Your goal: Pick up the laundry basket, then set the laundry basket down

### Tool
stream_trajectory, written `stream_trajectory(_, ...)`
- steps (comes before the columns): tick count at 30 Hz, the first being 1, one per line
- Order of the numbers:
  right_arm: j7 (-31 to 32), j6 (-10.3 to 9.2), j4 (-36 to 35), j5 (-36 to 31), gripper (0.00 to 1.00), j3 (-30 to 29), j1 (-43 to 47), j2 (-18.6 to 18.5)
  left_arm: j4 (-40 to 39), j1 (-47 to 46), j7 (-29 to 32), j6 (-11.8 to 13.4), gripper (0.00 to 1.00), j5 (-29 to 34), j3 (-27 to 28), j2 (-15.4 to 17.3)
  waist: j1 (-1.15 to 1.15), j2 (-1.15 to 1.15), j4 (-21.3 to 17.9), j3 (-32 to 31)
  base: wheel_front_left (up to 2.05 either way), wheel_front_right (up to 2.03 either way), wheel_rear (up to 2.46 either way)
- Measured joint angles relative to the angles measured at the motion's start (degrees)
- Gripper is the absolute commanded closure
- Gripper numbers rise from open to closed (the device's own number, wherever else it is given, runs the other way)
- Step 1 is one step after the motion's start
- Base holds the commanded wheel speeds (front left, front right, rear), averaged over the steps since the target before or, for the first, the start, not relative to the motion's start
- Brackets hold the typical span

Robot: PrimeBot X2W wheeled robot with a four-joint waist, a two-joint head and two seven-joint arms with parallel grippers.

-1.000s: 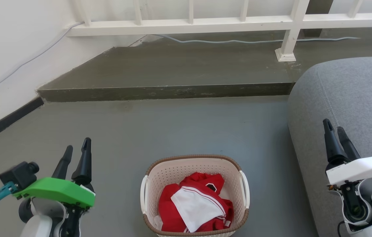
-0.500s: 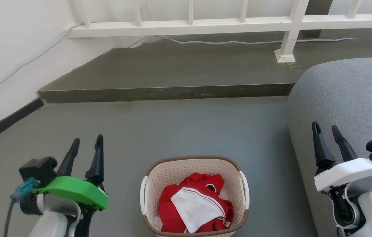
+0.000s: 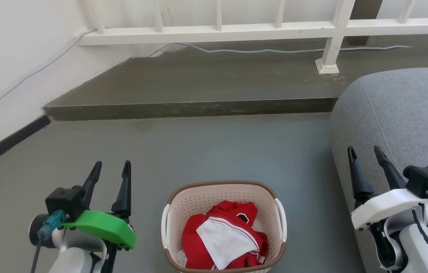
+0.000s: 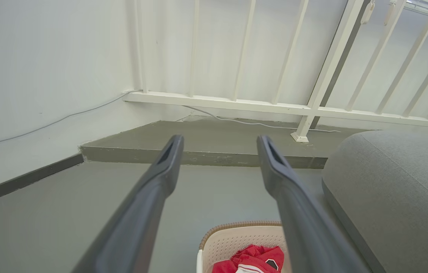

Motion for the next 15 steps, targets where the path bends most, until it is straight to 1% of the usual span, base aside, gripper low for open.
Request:
stream_trajectory(6, -1.2, -0.16, 1.0, -3.8, 0.0, 0.6, 0.0, 0.0, 0.6, 0.0, -0.8, 0.7, 0.0, 3.2, -1.1, 0.0, 0.0, 0.0, -0.1, -0.2, 0.0, 0.0, 0.0)
stream_trajectory(7, -1.5, -0.58, 1.1, -4.3, 0.0, 0.8, 0.1, 0.0, 0.8, 0.0, -0.9, 0.8, 0.0, 3.5, -1.2, 0.0, 0.0, 0.0, -0.1, -0.2, 0.0, 0.0, 0.0)
stream_trajectory(8, -1.5, -0.63, 1.3, -4.7, 0.0, 0.9, 0.1, 0.0, 1.0, 0.0, -0.9, 1.2, 0.0, 3.9, -1.3, 0.0, 0.0, 0.0, -0.2, -0.2, 0.0, 0.0, 0.0)
stream_trajectory(15, -3.1, -1.32, 2.0, -8.9, 0.0, 1.7, 0.1, 0.0, 1.8, 0.0, -1.9, 2.0, 0.0, 7.7, -2.7, 0.1, 0.0, 0.0, -0.5, -0.1, 0.0, 0.0, 0.0)
